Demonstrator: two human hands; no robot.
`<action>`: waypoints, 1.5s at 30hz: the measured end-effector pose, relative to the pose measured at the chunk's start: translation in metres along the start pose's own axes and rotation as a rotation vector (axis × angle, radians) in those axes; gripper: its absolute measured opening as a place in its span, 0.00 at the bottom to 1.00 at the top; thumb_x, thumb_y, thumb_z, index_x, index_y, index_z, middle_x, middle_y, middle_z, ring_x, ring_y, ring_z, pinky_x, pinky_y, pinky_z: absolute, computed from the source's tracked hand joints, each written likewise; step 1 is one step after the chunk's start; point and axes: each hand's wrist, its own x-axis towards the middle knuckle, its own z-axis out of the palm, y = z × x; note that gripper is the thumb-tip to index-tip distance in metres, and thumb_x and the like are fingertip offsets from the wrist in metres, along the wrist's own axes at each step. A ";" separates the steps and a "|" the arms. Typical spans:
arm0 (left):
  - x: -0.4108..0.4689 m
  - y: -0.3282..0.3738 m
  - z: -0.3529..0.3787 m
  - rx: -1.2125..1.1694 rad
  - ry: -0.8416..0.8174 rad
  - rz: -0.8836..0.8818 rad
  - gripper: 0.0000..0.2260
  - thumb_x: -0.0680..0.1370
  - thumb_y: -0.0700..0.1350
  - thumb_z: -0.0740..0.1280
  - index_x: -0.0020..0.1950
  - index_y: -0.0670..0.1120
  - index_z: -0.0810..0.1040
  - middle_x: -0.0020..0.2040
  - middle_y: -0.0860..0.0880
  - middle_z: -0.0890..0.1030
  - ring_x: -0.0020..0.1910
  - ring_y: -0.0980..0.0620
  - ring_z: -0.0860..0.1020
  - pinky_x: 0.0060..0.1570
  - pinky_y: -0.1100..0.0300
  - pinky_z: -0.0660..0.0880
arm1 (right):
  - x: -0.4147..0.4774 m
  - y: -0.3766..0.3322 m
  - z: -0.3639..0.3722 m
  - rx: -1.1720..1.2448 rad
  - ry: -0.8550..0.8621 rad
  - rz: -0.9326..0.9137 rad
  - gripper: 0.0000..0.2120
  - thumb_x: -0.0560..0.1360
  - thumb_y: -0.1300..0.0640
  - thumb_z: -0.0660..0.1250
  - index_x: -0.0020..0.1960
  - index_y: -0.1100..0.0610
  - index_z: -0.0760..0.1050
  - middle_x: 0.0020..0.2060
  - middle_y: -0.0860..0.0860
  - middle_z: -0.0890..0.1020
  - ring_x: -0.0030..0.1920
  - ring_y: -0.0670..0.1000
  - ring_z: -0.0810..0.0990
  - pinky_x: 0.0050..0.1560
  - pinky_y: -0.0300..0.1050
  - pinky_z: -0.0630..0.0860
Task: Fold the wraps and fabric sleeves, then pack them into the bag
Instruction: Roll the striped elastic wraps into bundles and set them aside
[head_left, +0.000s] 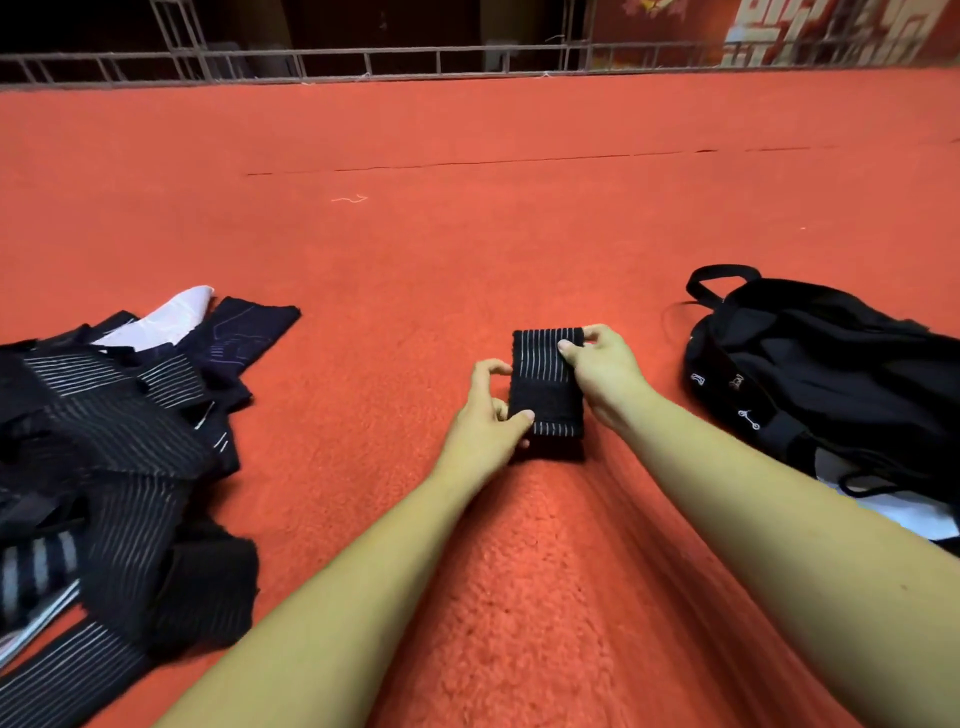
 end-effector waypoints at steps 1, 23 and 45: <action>0.009 -0.005 0.002 0.044 0.007 0.025 0.16 0.77 0.39 0.66 0.58 0.57 0.66 0.33 0.50 0.73 0.30 0.53 0.75 0.34 0.58 0.71 | 0.012 0.003 0.001 -0.041 0.016 0.004 0.07 0.79 0.63 0.65 0.46 0.54 0.70 0.47 0.57 0.80 0.44 0.53 0.79 0.50 0.54 0.79; 0.072 -0.033 0.007 0.505 0.096 0.077 0.11 0.78 0.47 0.68 0.58 0.45 0.77 0.50 0.44 0.81 0.54 0.43 0.76 0.59 0.53 0.69 | 0.095 0.023 0.018 -0.708 0.049 -0.154 0.15 0.73 0.55 0.73 0.58 0.60 0.80 0.55 0.59 0.83 0.58 0.58 0.80 0.59 0.47 0.73; -0.166 -0.001 -0.288 0.702 0.617 -0.157 0.11 0.75 0.47 0.71 0.53 0.44 0.79 0.50 0.42 0.77 0.54 0.41 0.76 0.58 0.48 0.72 | -0.210 -0.050 0.213 -0.352 -0.790 -0.034 0.12 0.75 0.52 0.73 0.49 0.58 0.74 0.40 0.57 0.77 0.40 0.54 0.78 0.37 0.45 0.73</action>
